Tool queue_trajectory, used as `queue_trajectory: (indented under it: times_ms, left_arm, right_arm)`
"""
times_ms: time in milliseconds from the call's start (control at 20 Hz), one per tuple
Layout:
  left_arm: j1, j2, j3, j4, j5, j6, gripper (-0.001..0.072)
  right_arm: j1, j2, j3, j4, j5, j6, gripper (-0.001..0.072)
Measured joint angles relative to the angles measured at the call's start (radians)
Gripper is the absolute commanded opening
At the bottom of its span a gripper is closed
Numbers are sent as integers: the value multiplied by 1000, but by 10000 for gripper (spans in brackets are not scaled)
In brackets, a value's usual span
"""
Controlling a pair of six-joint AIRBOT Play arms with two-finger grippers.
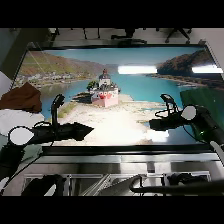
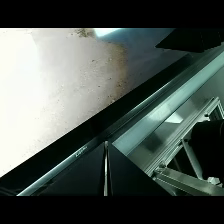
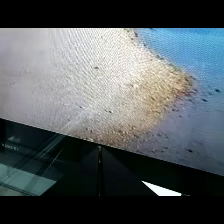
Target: Fold the shirts.
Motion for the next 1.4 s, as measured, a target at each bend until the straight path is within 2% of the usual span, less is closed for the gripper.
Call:
queue_trajectory:
  times_ms: [350, 600, 650, 700, 750, 1050, 1400]
  left_arm:
    - [24, 0, 5, 3, -11, -1, 13]
    - [197, -8, 98, 66, -32, -8, 17]
    - [245, -22, 135, 113, -37, -8, 102]
    - [291, -42, 177, 167, -45, -8, 526]
    - [334, -69, 221, 232, -53, -8, 690]
    - [527, -373, 481, 669, -32, -13, 689]
    - [594, -863, 732, 947, 90, -24, 687]
  right_arm:
    - [0, 0, 0, 0, 0, 1, 16]
    - [0, 0, 0, 0, 0, 0, 16]
    - [0, 0, 0, 0, 0, 1, 16]
    - [0, 0, 0, 0, 0, 0, 17]
    - [0, 0, 0, 0, 0, 0, 17]
    - [0, 0, 0, 0, 0, 0, 17]
    - [0, 0, 0, 0, 0, 0, 16]
